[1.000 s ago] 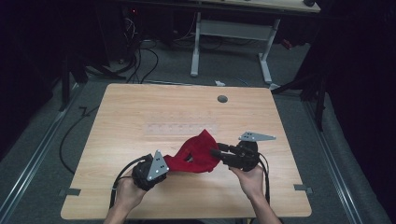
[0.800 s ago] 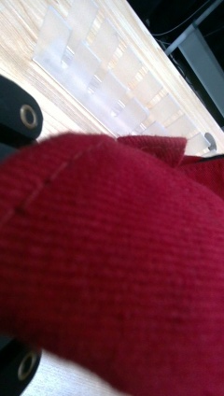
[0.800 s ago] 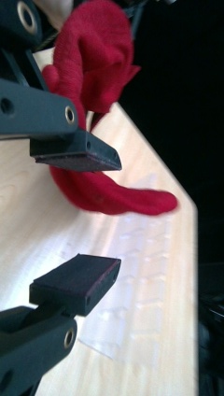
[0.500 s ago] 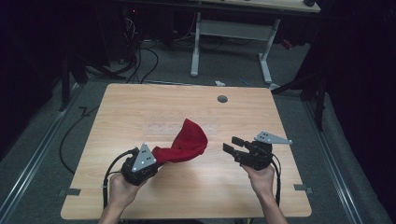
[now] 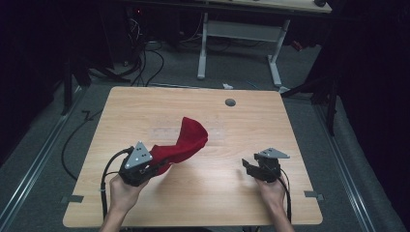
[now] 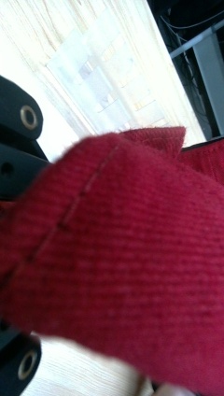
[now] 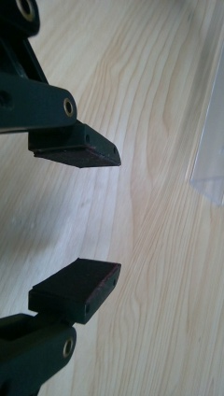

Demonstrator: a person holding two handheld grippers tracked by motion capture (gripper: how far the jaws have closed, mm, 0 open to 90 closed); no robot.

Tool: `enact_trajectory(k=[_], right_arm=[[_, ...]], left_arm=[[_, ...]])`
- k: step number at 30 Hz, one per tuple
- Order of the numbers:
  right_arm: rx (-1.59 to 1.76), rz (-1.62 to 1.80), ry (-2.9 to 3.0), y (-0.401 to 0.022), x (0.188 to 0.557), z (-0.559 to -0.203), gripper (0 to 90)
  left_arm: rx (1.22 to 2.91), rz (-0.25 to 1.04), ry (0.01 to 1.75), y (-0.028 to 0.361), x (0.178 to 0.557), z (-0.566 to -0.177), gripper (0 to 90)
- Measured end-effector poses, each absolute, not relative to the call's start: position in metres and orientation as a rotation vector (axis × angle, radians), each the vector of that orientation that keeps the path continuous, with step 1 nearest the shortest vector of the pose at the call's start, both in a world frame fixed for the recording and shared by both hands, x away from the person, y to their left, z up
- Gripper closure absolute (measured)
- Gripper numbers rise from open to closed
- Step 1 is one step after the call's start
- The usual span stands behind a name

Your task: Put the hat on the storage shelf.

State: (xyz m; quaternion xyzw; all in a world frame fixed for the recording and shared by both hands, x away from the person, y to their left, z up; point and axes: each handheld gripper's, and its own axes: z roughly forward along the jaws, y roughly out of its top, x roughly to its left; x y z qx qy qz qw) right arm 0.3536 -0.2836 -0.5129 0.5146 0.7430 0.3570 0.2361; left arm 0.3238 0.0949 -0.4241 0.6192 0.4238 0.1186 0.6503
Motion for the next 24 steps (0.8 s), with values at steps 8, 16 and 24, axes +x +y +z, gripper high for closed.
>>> enact_trajectory(k=[8,16,24], right_arm=[[1.352,0.822,2.082,-0.277,0.359,-0.529,38.7],[1.422,0.88,2.084,-0.284,0.365,-0.531,36.8],[1.425,0.878,2.081,-0.284,0.364,-0.531,36.7]], left_arm=[[1.296,0.265,1.015,0.108,0.333,-0.413,84.0],[1.232,0.243,1.06,0.117,0.34,-0.4,84.2],[1.205,0.241,1.052,0.119,0.345,-0.384,84.2]])
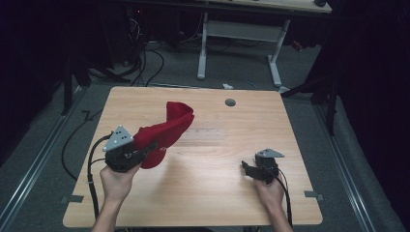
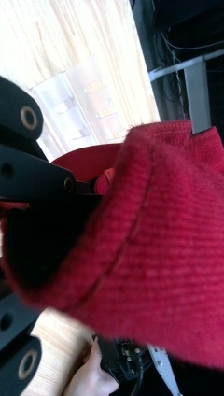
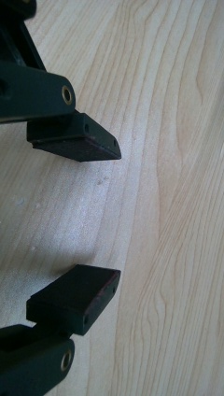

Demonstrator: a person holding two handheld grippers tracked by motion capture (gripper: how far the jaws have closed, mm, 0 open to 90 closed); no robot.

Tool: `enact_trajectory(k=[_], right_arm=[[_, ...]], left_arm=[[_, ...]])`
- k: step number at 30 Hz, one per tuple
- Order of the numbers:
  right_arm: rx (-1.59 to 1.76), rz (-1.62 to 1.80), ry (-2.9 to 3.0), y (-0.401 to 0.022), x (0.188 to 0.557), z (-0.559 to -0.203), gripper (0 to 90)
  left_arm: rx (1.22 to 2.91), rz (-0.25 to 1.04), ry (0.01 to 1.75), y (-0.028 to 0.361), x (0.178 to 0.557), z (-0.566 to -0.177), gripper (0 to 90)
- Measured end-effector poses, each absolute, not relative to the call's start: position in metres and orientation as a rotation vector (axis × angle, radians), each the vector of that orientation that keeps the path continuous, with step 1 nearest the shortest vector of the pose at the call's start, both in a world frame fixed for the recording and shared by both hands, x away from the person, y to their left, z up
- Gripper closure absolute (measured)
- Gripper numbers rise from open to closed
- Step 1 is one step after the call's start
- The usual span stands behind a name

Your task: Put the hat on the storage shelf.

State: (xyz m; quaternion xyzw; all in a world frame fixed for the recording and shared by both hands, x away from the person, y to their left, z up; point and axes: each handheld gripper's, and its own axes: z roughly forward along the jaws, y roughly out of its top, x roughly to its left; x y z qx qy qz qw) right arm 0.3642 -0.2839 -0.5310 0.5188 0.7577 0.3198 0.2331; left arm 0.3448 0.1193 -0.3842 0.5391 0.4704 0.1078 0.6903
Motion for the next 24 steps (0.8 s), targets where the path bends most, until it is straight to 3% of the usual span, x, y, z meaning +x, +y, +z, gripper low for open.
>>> enact_trajectory(k=[24], right_arm=[[1.429,0.88,2.083,-0.283,0.364,-0.531,35.9]], left_arm=[[1.11,0.228,1.048,0.141,0.379,-0.344,84.3]])
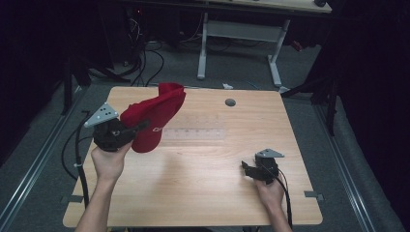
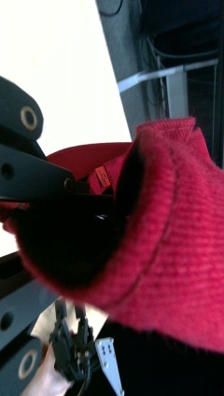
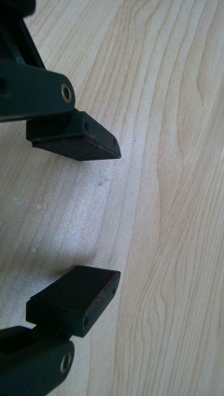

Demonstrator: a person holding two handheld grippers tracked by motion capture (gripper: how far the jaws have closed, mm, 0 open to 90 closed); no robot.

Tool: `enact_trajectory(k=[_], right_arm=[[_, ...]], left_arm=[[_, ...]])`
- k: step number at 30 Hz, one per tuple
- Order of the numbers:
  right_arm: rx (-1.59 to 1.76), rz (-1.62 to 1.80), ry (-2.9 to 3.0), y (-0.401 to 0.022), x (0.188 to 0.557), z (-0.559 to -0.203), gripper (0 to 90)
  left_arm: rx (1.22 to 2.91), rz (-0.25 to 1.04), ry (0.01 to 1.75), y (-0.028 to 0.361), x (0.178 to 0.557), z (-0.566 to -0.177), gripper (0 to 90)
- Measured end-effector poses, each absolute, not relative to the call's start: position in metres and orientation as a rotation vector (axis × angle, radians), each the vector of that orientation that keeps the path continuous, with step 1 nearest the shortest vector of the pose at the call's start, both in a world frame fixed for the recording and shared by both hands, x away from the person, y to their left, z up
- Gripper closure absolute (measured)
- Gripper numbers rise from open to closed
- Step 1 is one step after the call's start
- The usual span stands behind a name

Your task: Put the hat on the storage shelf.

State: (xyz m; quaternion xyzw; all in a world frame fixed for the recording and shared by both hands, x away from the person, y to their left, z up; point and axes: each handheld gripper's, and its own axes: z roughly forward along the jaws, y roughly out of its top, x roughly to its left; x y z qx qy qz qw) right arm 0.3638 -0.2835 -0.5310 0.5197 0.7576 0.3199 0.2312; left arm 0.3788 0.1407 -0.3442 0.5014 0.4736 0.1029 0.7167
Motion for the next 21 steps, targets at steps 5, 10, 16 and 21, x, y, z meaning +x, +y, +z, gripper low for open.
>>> enact_trajectory(k=[5,10,16,21], right_arm=[[1.429,0.88,2.083,-0.283,0.364,-0.531,35.9],[1.429,0.88,2.082,-0.283,0.364,-0.531,36.0],[1.429,0.88,2.082,-0.283,0.364,-0.531,36.1],[1.431,0.88,2.081,-0.283,0.364,-0.531,36.0]], left_arm=[[1.109,0.255,1.052,0.144,0.391,-0.34,84.3],[1.092,0.239,1.044,0.147,0.406,-0.339,84.3],[1.1,0.273,1.062,0.145,0.427,-0.345,84.3],[1.095,0.292,1.079,0.145,0.443,-0.35,84.4]])
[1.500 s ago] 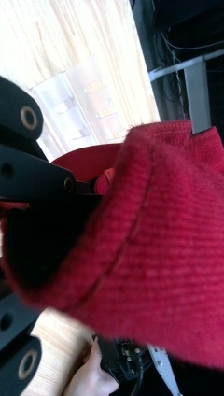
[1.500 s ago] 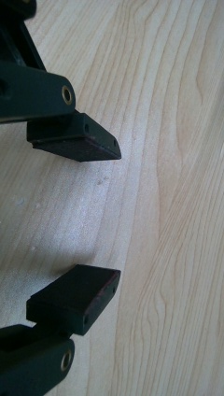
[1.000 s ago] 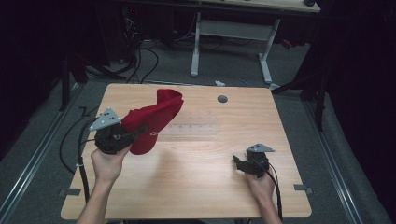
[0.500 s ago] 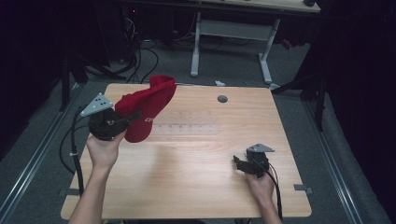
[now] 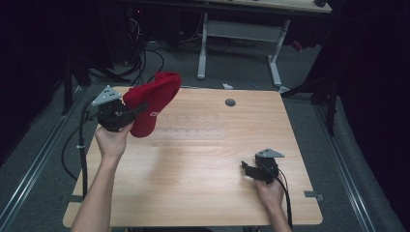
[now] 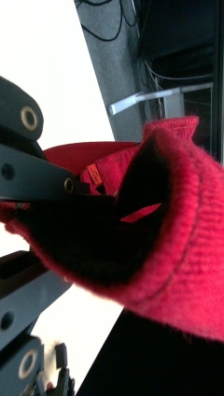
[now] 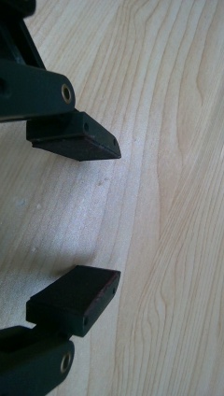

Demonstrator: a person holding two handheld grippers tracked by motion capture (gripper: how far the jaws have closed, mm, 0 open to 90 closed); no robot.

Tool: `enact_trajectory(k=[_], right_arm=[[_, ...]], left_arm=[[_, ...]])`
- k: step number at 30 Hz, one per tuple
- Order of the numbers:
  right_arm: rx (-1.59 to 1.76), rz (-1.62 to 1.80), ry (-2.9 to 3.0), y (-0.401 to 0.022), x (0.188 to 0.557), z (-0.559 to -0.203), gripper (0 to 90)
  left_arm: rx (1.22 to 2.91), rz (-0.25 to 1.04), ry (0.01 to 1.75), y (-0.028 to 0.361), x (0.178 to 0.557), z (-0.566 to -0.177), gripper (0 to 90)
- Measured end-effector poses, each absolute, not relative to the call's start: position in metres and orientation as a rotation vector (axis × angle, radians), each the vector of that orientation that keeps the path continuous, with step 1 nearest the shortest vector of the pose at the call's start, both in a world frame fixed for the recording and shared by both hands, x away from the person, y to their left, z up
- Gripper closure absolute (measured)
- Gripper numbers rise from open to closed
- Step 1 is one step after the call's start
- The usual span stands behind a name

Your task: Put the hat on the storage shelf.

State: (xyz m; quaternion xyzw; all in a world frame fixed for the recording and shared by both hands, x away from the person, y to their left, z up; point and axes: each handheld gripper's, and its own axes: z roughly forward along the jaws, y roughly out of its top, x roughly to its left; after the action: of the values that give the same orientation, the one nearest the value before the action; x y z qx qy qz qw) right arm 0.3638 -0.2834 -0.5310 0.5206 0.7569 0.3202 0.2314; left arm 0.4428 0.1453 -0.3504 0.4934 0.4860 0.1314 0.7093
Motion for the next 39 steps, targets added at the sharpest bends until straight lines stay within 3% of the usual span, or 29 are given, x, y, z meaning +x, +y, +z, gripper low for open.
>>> enact_trajectory(k=[15,39], right_arm=[[1.436,0.879,2.078,-0.283,0.364,-0.531,36.0],[1.436,0.877,2.077,-0.283,0.364,-0.531,36.0]], left_arm=[[1.03,0.298,1.117,0.145,0.475,-0.368,84.4],[1.013,0.285,1.157,0.143,0.48,-0.388,84.2]])
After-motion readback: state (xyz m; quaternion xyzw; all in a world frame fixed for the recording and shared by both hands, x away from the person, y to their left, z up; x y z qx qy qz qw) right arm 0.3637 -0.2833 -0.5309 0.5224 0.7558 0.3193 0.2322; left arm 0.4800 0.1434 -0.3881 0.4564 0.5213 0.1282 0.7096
